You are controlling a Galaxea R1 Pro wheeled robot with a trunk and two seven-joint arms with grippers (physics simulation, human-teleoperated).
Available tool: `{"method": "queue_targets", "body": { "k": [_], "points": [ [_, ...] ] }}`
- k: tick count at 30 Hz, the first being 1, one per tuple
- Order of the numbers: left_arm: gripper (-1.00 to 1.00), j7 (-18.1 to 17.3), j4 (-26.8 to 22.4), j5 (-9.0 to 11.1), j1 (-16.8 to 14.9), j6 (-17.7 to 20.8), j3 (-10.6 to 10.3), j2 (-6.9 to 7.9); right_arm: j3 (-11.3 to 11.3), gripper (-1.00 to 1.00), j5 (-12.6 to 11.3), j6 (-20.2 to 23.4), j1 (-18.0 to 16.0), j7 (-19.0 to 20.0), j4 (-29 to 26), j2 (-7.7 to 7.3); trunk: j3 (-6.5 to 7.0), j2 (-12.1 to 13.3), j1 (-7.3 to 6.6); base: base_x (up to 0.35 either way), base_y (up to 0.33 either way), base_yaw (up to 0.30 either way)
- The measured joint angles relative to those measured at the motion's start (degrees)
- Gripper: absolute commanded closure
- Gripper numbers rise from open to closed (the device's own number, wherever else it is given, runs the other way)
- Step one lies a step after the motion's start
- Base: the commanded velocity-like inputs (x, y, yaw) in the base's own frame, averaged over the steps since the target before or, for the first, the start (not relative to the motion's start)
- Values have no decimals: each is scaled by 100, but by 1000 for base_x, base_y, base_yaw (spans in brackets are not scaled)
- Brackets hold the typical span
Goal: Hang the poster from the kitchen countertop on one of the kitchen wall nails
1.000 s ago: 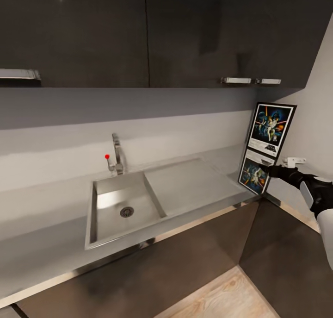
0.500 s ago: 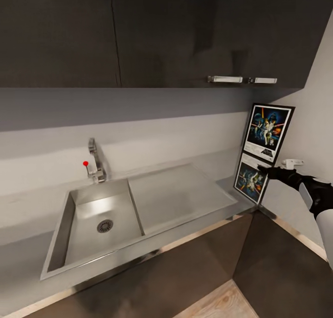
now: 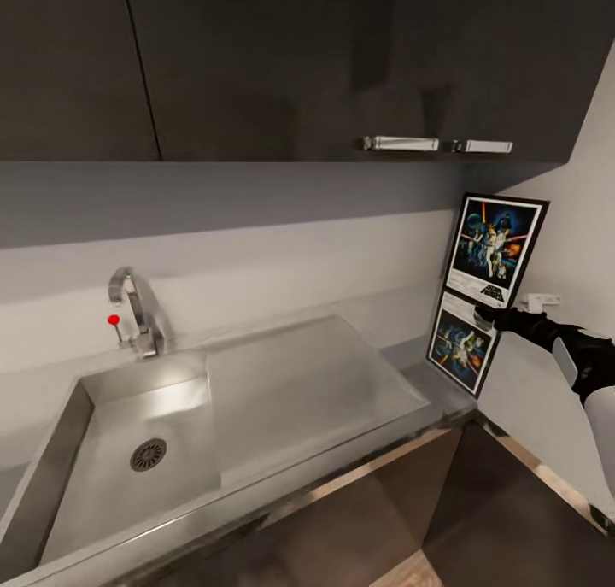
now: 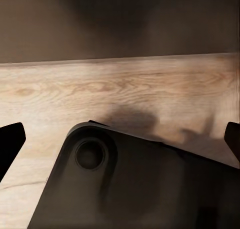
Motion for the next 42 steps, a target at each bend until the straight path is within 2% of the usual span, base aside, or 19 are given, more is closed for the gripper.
{"method": "queue_targets", "body": {
  "k": [11, 12, 15, 16, 19, 23, 25, 27, 30, 31, 32, 34, 35, 36, 39, 42],
  "points": [
    [-100, 6, 0, 3, 0, -12, 1, 0, 4, -100, 21, 6, 0, -4, 1, 2, 0, 0, 1, 259, -239, 0],
    [-100, 5, 0, 4, 13, -179, 2, 0, 6, -100, 21, 6, 0, -2, 2, 2, 0, 0, 1, 193, -291, 0],
    [-100, -2, -1, 8, 195, -1017, 3, -43, 8, -100, 17, 2, 0, 5, -1, 7, 0, 0, 1, 201, -289, 0],
    [-100, -1, -3, 11, 294, -1117, 3, -73, 8, -100, 16, 0, 0, 9, -2, 7, 0, 0, 1, 213, -281, 0],
    [-100, -16, -15, 4, 549, -1121, -16, -173, 9, -100, 15, 0, 0, 28, -3, 9, 0, 0, 1, 183, -220, 0],
    [-100, -50, -24, -5, 683, -1123, -53, -208, 9, -100, 17, -2, 1, 105, 0, 11, 0, 0, 2, 66, -77, 0],
    [-100, -65, -25, 10, 710, -1123, -32, -173, 9, -100, 20, -2, 1, 128, -3, 11, 0, 1, 3, 16, -19, 0],
    [-100, -76, -26, 36, 724, -1122, 16, -32, 9, -100, 21, 7, 1, 141, 1, 10, 0, 1, 3, 4, -5, 0],
    [-100, -84, -112, 26, 727, -1119, -41, 7, 9, -100, 21, 28, 1, 145, 5, 10, 0, 1, 3, 1, -2, 0],
    [-100, -87, -700, 28, 733, 43, -16, 17, 9, -100, 26, 36, 1, 146, -4, 10, 0, 1, 3, 0, 0, 0],
    [-100, -88, -1713, 18, 753, 942, -6, -48, 9, -100, 27, 38, 1, 146, -15, 10, 0, 1, 3, 0, 0, 0],
    [-100, -88, -4149, 17, 906, 1904, 21, -187, 9, -100, 28, 42, 1, 146, -22, 10, 1, 1, 3, 0, 0, 0],
    [-100, -95, -5445, 11, 1291, 3022, 32, -334, 10, -100, 32, 47, 1, 146, -20, 11, 0, 1, 2, 0, 0, 0],
    [-100, -102, -6093, 9, 1479, 3515, 33, -399, 9, -100, 34, 49, 1, 146, -17, 10, 0, 1, 3, 0, 0, 0],
    [-100, -106, -6462, 8, 1647, 3993, 26, -457, 12, -100, 31, 50, 1, 146, -16, 10, 0, 1, 3, 0, 0, 0],
    [-100, -100, -6422, 12, 1725, 4212, 20, -477, 22, -100, 30, 53, 1, 146, -3, 10, 0, 1, 3, 0, 0, 0]
  ]
}}
